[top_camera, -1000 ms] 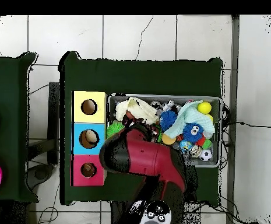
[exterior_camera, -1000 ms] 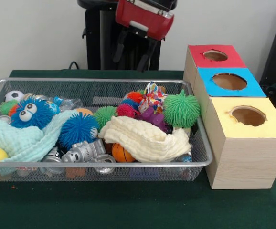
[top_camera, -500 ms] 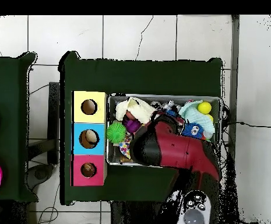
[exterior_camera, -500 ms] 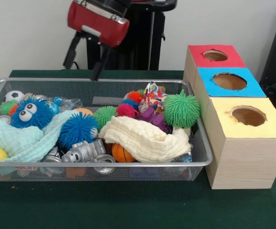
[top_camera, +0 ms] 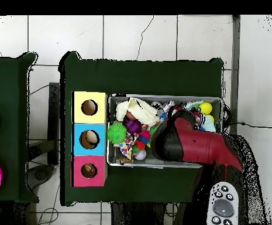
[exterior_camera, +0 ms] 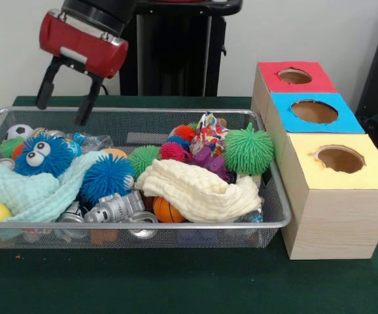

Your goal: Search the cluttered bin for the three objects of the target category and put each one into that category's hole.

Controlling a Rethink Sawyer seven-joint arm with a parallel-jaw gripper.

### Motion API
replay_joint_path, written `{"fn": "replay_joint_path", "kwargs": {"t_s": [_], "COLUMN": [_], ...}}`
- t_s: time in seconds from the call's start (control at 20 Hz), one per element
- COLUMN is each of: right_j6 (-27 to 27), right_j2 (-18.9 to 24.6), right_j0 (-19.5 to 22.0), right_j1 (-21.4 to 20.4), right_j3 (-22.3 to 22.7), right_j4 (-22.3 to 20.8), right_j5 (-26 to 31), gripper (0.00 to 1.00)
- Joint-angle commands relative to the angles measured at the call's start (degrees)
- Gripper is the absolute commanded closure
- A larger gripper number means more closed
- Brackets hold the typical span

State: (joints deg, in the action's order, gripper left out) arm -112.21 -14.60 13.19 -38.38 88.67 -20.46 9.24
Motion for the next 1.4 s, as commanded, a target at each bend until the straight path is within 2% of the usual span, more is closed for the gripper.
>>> {"fn": "replay_joint_path", "kwargs": {"t_s": [0.05, 0.45, 1.1, 1.4], "right_j6": [3.0, -0.4, 0.6, -0.5], "right_j2": [10.0, 11.5, 11.9, 10.5], "right_j0": [2.8, 3.7, 6.9, 6.8], "right_j1": [5.8, 9.5, 14.2, 15.0], "right_j3": [-3.4, -5.0, -8.3, -8.9], "right_j4": [-5.9, -8.0, -11.6, -12.9], "right_j5": [-4.2, -7.6, -9.5, -10.1], "gripper": [0.00, 0.00, 0.00, 0.00]}}
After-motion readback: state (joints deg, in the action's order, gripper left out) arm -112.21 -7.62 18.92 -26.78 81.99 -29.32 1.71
